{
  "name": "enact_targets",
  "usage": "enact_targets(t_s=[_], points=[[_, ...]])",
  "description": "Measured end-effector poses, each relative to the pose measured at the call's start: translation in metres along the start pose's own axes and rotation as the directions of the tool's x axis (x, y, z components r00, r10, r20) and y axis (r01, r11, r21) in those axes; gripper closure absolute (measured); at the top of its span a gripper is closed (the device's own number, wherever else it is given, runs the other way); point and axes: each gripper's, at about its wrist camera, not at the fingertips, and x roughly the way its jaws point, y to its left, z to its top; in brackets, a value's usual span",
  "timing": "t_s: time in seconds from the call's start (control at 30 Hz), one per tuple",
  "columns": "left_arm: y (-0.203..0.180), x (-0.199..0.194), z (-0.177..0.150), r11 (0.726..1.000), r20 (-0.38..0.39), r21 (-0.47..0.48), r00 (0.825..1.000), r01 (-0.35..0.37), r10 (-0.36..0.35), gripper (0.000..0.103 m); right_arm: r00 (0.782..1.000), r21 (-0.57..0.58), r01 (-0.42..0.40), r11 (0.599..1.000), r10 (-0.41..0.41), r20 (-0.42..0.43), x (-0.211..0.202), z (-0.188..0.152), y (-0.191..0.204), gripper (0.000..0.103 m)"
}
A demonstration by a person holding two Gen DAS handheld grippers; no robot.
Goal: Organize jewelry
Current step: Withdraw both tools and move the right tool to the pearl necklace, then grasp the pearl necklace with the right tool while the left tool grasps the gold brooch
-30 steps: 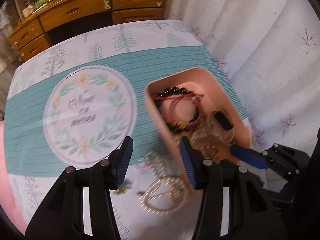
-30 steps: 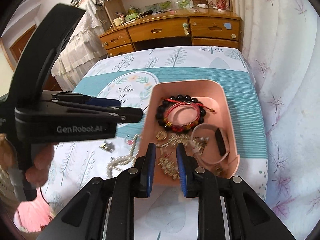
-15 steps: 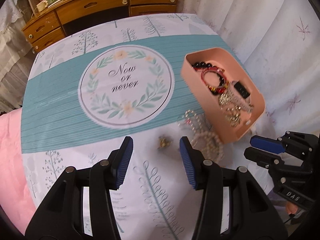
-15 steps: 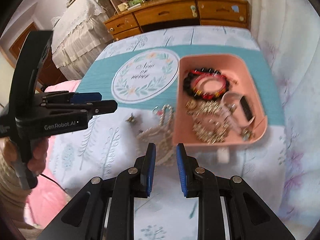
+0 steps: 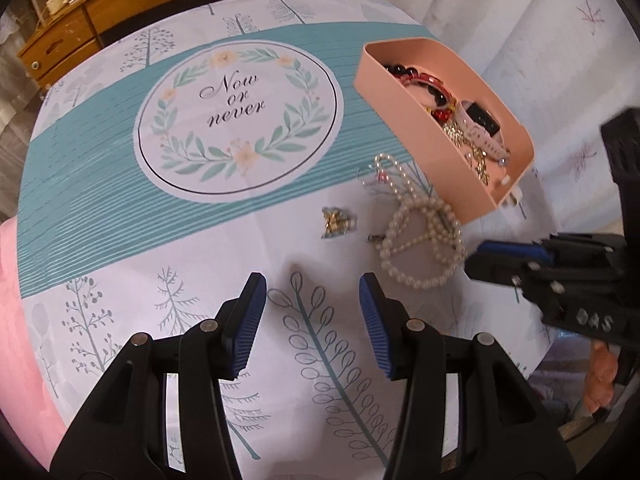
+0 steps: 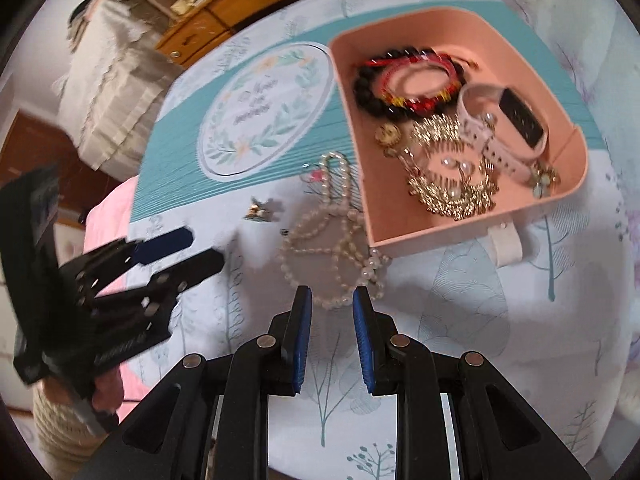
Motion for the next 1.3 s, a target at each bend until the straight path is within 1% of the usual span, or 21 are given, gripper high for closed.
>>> enact_targets(t_s=[0.17,0.3,0.4,0.53,0.6,0.77,0.93,1.1,1.3], points=[[0.009,0.007,-0.003,1.000,-0.006,-0.001,1.000,0.030,-0.030,0.058,0.999,0.056,0.050,0.997,-0.049,-0.018,0.020,0.006,-0.004,0.082],[0.017,0.010,-0.003,0.999,-0.005,-0.006,0.999,0.053,-0.054,0.058,0.997,0.069,0.082,0.994,-0.083,0.005,0.025,0.010,0.000,0.081],[0.021,0.012,-0.001,0.998,0.000,-0.007,0.998,0.069,-0.069,0.058,0.993,0.054,0.118,0.992,-0.119,0.022,0.029,0.014,0.007,0.081],[0.024,0.016,0.003,0.996,0.006,-0.003,0.996,0.084,-0.084,0.058,0.981,-0.003,0.185,0.983,-0.185,0.054,0.033,0.014,0.021,0.082],[0.025,0.018,0.006,0.996,0.007,-0.004,0.996,0.094,-0.094,0.058,0.975,-0.046,0.216,0.975,-0.213,0.069,0.035,0.010,0.028,0.093],[0.025,0.019,0.014,0.991,0.009,-0.016,0.992,0.129,-0.129,0.058,0.984,-0.070,0.167,0.983,-0.162,0.070,0.036,0.008,0.030,0.095],[0.025,0.024,0.028,0.986,0.003,-0.061,0.987,0.158,-0.158,0.058,0.989,-0.086,0.135,0.987,-0.128,0.080,0.025,0.002,0.026,0.095],[0.024,0.037,0.039,0.984,-0.024,-0.095,0.988,0.147,-0.150,0.058,0.990,-0.102,0.101,0.990,-0.090,0.109,0.005,-0.004,0.024,0.095],[0.020,0.043,0.045,0.988,-0.032,-0.101,0.993,0.114,-0.118,0.058,0.988,-0.103,0.077,0.992,-0.062,0.142,-0.017,-0.007,0.016,0.095]])
